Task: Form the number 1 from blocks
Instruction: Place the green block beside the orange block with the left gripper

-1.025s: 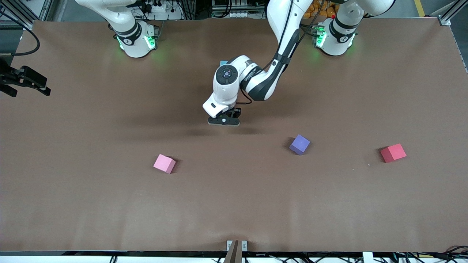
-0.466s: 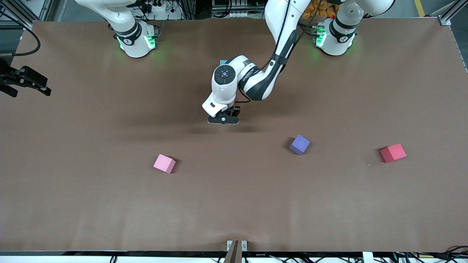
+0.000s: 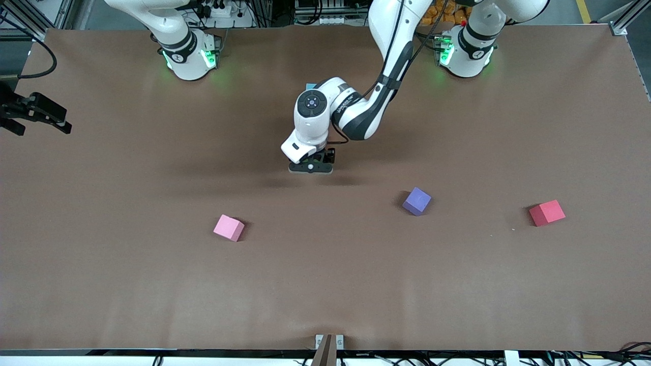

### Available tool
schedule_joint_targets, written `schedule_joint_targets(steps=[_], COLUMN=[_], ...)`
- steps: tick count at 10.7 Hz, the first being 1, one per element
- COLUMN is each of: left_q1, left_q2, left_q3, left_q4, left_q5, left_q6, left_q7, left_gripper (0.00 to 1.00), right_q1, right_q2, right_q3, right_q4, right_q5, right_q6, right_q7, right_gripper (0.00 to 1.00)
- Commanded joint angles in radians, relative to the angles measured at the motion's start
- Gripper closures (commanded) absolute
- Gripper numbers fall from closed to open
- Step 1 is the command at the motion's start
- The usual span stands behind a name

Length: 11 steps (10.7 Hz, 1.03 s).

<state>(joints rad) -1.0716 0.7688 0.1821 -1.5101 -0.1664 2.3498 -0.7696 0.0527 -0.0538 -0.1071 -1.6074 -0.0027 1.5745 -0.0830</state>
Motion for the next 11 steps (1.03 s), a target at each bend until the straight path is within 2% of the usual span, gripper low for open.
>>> schedule_joint_targets(steps=[1,3,4,7,8,9,10,11], left_q1=[0.019,0.059,0.093,0.247,0.337,0.457,0.551,0.608], left_q2=[-0.093,-0.196,-0.253,-0.423,-0.483,-0.543,-0.593,-0.63], left_q3=[0.026,0.025,0.023,-0.033,-0.077,-0.157,-0.2,-0.211], left_q4=[0.004,0.005,0.005,0.002,-0.001,-0.008,-0.01,-0.009], left_q5=[0.077,0.102,0.152,0.189,0.191,0.192,0.191,0.191], left_q6=[-0.04,-0.108,-0.171,-0.352,-0.43,-0.49,-0.559,-0.633], left_q7=[-0.002,-0.002,0.018,0.168,0.209,0.255,0.306,0.314], left_gripper=[0.0,0.0,0.0,0.0,0.0,0.0,0.0,0.0], right_q1=[0.007,0.006,0.007,0.009,0.009,0.009,0.01,0.01], right_q2=[0.003,0.003,0.003,0.003,0.003,0.002,0.003,0.002], right_q3=[0.0,0.0,0.0,0.001,0.001,0.003,0.003,0.003], right_q4=[0.012,0.014,0.012,0.014,0.014,0.015,0.015,0.015], right_q5=[-0.02,-0.023,-0.025,-0.028,-0.026,-0.028,-0.026,-0.026], right_q6=[-0.011,-0.011,-0.011,-0.011,-0.011,-0.013,-0.013,-0.013], right_q7=[0.012,0.014,0.014,0.014,0.014,0.016,0.016,0.016], right_gripper=[0.0,0.0,0.0,0.0,0.0,0.0,0.0,0.0])
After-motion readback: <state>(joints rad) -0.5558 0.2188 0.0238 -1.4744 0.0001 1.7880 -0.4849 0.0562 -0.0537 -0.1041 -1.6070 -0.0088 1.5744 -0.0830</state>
